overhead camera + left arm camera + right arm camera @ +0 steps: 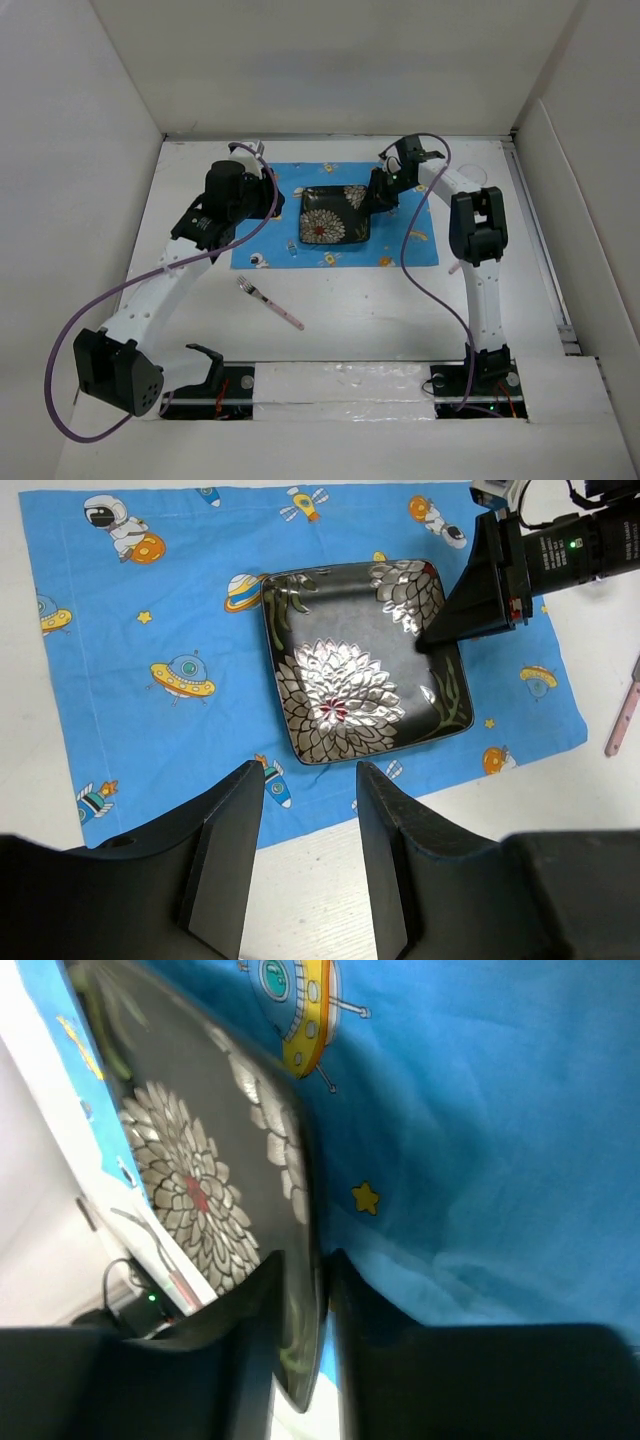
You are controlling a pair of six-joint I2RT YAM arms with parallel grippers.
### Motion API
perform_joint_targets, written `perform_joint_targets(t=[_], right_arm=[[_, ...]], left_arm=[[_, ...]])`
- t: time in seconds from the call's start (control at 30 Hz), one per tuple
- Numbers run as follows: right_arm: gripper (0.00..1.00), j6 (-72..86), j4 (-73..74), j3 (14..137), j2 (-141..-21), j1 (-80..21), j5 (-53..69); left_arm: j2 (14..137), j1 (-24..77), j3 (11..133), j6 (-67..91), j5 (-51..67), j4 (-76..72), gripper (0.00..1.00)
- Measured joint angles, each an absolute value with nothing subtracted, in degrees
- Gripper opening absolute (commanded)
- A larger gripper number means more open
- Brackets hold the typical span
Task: Set the dinner table for one person
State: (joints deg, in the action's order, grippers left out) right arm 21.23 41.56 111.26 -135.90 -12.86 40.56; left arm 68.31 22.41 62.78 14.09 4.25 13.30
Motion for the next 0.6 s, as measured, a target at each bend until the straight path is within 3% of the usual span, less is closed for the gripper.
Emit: perform_joint_targets(t=[0.07,0.33,0.4,0.43,0.47,0.5,0.53,0.6], right_arm=[[0.47,21.1,41.78,111.22,-135.9,-12.82,40.14],[0.59,20.53,44.01,111.26,-131.31,-12.73,35.14],[0.46,20.12,44.84,111.83,-128.55,-12.56,33.3],[0.33,19.77,44.97,112.2,-127.07,-12.32,32.49],[0.0,19.51,44.8,112.38,-125.54,-11.94,31.64],[0.0,19.53,44.49,112.33,-123.68,-11.42,30.65],[0.0,20.1,43.99,111.9,-121.69,-10.57,29.5],[0.0,21.67,40.75,108.64,-116.22,-8.25,25.63]], left_arm=[[68.42,22.41,62.78,14.26,4.25,13.08,0.39],[68.84,22.41,62.78,14.74,4.34,12.78,0.39],[69.23,22.39,62.78,14.96,4.62,12.49,0.38],[69.54,22.41,62.78,15.09,4.93,12.4,0.37],[69.84,22.39,62.81,15.2,5.34,12.27,0.31],[70.26,22.41,62.87,15.35,5.89,12.27,0.1],[70.72,22.41,63.02,15.53,6.39,12.29,0.0],[71.61,22.41,63.46,15.38,7.35,12.23,0.0]])
